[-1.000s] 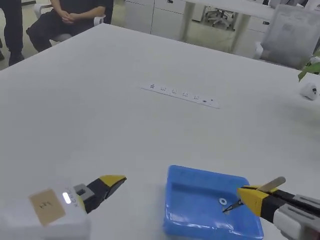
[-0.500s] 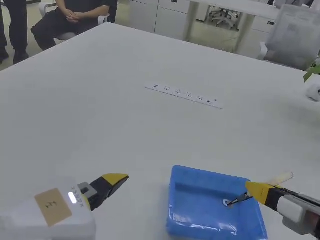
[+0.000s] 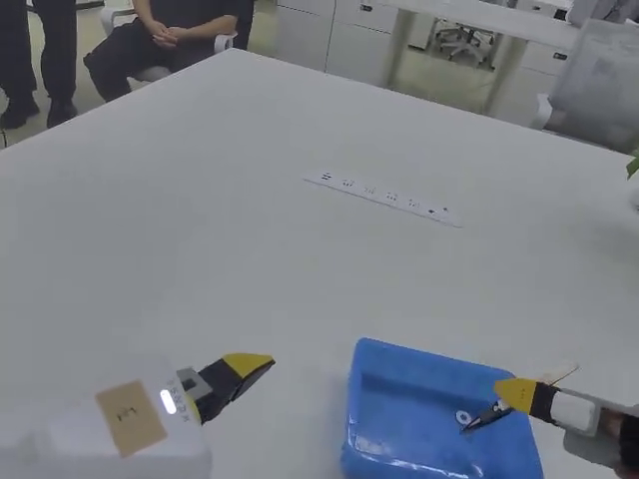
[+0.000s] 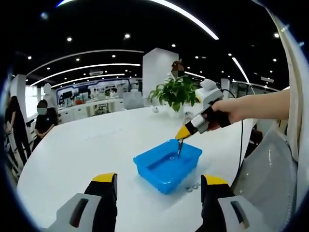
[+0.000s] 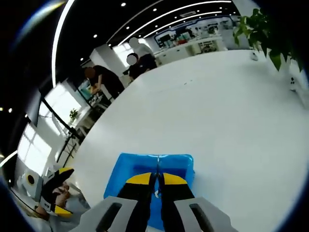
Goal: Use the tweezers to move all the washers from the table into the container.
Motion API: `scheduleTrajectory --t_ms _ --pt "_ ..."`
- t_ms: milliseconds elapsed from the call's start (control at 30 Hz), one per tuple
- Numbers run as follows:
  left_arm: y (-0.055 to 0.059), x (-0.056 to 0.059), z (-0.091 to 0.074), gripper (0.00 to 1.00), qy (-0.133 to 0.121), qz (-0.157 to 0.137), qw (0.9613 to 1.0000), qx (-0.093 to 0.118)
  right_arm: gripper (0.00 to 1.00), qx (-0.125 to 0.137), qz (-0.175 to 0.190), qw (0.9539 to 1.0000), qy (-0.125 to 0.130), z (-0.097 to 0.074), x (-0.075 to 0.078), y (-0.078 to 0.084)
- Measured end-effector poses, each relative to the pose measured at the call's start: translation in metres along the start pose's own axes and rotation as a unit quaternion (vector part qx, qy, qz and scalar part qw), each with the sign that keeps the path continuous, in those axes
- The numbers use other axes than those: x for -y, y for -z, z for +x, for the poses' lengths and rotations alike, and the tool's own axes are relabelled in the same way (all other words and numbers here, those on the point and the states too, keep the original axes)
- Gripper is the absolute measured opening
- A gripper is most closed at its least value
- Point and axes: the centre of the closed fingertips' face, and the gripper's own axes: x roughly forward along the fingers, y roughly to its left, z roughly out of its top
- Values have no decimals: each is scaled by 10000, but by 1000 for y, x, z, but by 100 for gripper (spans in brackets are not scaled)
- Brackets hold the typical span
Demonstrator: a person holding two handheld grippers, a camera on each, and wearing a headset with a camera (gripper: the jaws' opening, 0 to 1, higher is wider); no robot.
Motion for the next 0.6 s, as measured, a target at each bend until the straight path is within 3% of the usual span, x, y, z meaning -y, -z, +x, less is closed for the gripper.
scheduleTrajectory --t_ms 300,600 --pt "-1 -2 -1 70 -46 -21 10000 23 3 -400 -151 9991 85 13 1 5" --pt "-1 2 1 70 48 8 10000 -4 3 -565 -346 9976 196 21 0 8"
